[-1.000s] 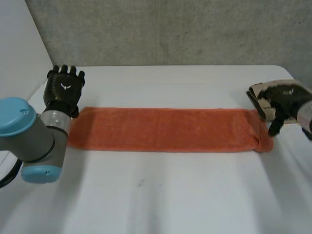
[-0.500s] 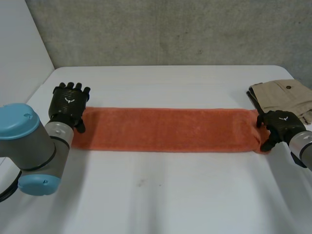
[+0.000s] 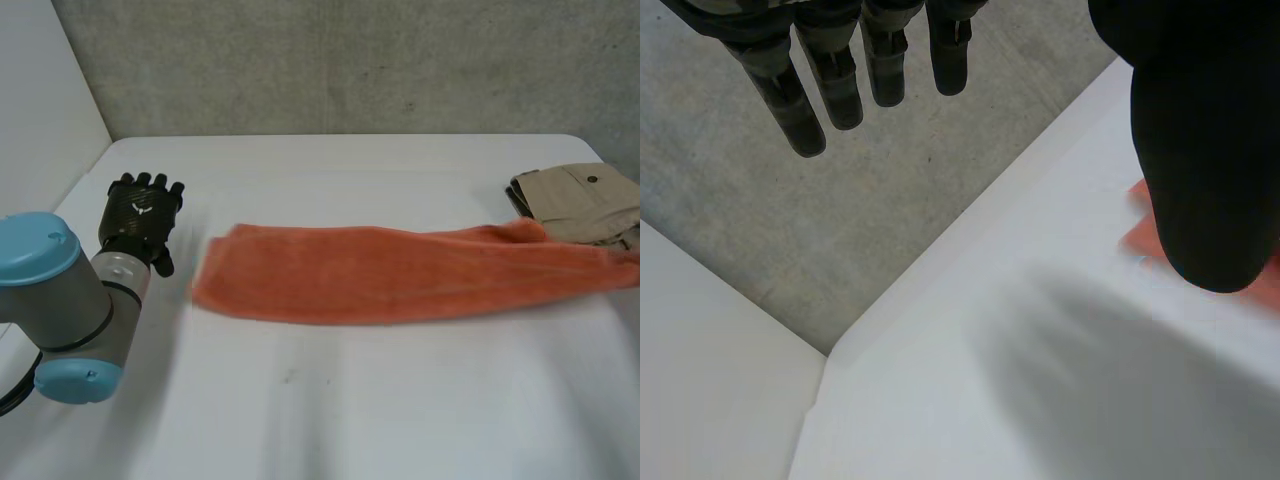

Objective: Fold the laundry.

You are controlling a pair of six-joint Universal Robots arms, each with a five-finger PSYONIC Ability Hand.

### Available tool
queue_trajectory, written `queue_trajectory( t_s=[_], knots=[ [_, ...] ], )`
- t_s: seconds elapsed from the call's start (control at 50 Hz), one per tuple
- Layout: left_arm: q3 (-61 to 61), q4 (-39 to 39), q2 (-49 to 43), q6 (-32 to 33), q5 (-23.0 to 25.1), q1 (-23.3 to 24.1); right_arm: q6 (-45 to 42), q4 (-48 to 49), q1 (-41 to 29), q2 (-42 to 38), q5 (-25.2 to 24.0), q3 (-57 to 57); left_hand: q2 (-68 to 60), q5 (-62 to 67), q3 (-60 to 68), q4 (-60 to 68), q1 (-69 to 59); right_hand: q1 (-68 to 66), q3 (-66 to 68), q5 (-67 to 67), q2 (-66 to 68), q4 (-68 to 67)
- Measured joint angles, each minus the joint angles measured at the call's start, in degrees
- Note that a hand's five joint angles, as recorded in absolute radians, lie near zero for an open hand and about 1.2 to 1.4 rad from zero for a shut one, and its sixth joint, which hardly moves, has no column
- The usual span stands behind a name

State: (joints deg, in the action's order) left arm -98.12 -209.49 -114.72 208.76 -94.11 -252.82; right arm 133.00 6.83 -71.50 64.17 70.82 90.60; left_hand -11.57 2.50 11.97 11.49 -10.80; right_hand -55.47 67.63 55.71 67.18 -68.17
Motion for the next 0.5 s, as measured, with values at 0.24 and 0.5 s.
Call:
queue_trajectory(
  t_s=[0.24, 0.5],
  knots=[
    [0.0, 1.3, 0.7, -0.2, 0.0, -0.1, -10.7, -1.6, -5.7, 1.6, 6.4, -8.8, 0.0, 0.0, 0.0, 0.0, 0.0, -0.4, 0.0, 0.1, 0.0, 0.0],
    [0.0, 1.3, 1.5, -0.2, 0.0, -0.4, -10.3, -1.0, -40.8, -4.4, 1.1, -24.2, 0.0, 0.0, 0.0, 0.0, 0.0, -0.4, 0.0, 0.3, 0.0, 0.0]
  ],
)
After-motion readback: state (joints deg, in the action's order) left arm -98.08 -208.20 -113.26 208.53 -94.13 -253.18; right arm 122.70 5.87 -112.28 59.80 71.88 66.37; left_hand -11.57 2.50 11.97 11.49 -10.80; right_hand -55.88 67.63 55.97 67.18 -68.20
